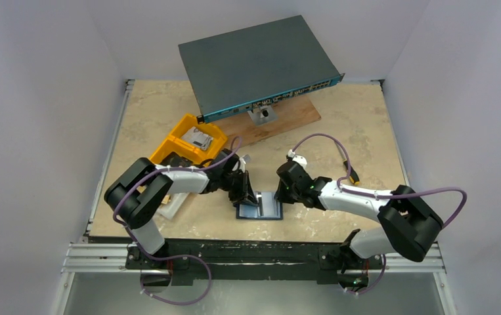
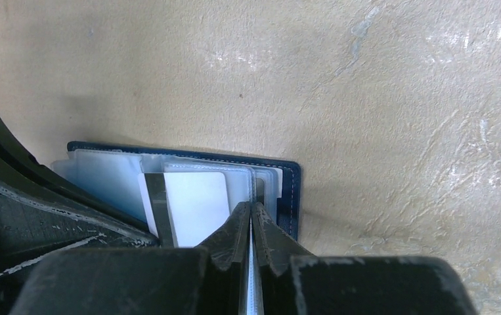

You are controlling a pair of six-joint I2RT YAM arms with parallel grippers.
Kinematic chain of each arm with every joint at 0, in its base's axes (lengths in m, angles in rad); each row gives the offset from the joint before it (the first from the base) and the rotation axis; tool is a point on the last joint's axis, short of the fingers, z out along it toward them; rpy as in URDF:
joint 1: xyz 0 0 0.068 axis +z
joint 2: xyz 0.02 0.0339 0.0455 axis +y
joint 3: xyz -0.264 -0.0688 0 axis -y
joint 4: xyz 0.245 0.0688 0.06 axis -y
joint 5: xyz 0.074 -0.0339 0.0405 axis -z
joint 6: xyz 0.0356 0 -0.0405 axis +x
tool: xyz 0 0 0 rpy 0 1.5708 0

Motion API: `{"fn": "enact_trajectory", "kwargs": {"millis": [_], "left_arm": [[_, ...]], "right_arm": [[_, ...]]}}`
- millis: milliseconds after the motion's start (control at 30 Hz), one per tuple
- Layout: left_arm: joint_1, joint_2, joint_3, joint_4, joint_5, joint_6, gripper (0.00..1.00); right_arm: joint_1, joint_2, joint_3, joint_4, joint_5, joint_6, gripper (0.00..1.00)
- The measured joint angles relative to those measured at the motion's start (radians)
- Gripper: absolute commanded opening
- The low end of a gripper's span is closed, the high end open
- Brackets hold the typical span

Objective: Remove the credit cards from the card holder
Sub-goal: Remove the credit card from the card holder.

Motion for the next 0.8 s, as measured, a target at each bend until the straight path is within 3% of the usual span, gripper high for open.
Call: {"fn": "enact_trajectory", "kwargs": {"millis": [333,567,800], "left_arm": [[0.021,0.0,-0.001,-0.016,0.043,0.051,0.0],[0.026,0.0,-0.014,0.008,0.065,0.051,0.13],[0.026,0.037,-0.019,0.044,0.085,0.04,0.16]], "right_arm": [[0.0,-0.003,-0.002,-0.005,0.01,0.009,0.01],[0.0,-0.003,-0.003,-0.005,0.01,0.011,0.0],[0.0,-0.003,-0.003,-0.004,0.01,0.011,0.0]]}}
